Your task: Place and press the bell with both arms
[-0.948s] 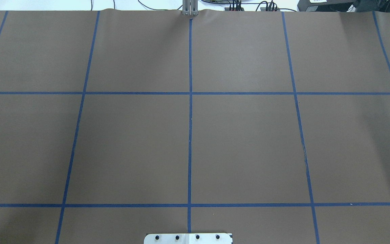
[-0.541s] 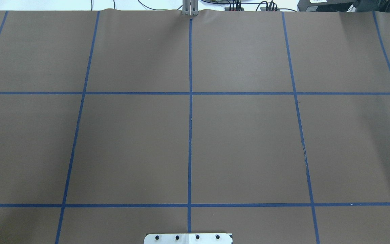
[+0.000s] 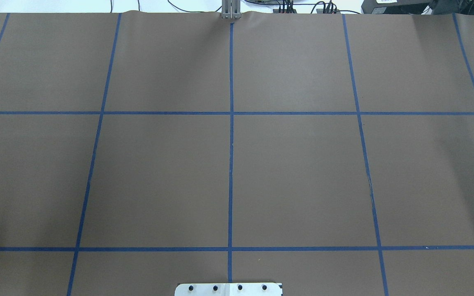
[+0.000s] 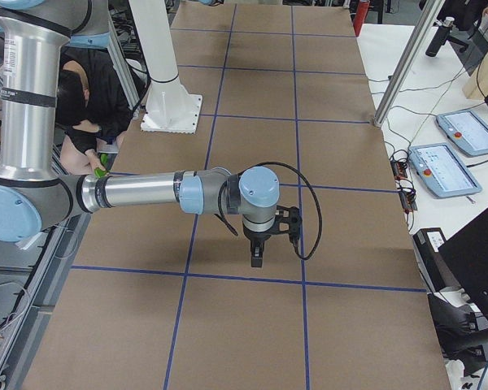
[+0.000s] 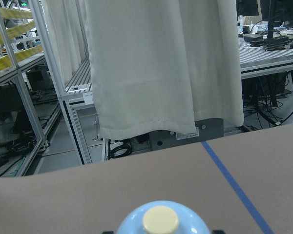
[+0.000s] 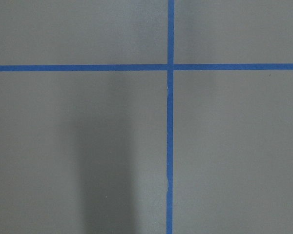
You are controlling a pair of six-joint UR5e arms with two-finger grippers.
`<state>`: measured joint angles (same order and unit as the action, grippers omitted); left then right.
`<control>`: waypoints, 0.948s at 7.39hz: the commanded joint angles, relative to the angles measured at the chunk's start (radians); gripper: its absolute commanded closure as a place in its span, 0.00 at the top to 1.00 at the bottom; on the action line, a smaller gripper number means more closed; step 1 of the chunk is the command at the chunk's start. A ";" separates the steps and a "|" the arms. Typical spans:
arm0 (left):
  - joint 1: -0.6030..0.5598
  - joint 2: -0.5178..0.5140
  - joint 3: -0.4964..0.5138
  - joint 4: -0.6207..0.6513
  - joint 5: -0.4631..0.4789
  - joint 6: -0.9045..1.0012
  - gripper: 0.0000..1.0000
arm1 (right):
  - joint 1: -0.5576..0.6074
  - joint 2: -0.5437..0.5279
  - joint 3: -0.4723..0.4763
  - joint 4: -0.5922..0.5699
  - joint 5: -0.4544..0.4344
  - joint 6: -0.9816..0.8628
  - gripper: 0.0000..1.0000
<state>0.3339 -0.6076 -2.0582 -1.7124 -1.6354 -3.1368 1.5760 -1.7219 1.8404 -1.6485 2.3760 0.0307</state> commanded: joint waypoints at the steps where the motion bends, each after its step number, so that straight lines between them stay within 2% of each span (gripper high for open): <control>1: -0.100 0.057 -0.089 0.005 -0.067 0.210 0.00 | -0.001 0.011 -0.003 -0.001 0.000 0.000 1.00; 3: -0.211 0.051 -0.118 0.005 -0.037 0.416 0.00 | -0.001 0.021 -0.001 -0.001 0.003 0.002 1.00; 5: -0.345 0.000 -0.123 0.004 0.014 0.605 0.00 | -0.002 0.028 -0.003 -0.002 0.000 0.000 1.00; 7: -0.587 -0.154 -0.122 0.010 0.092 0.868 0.00 | -0.004 0.045 -0.004 -0.004 -0.001 0.002 1.00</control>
<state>-0.1053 -0.6721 -2.1804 -1.7067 -1.5918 -2.4326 1.5729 -1.6835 1.8367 -1.6509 2.3746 0.0318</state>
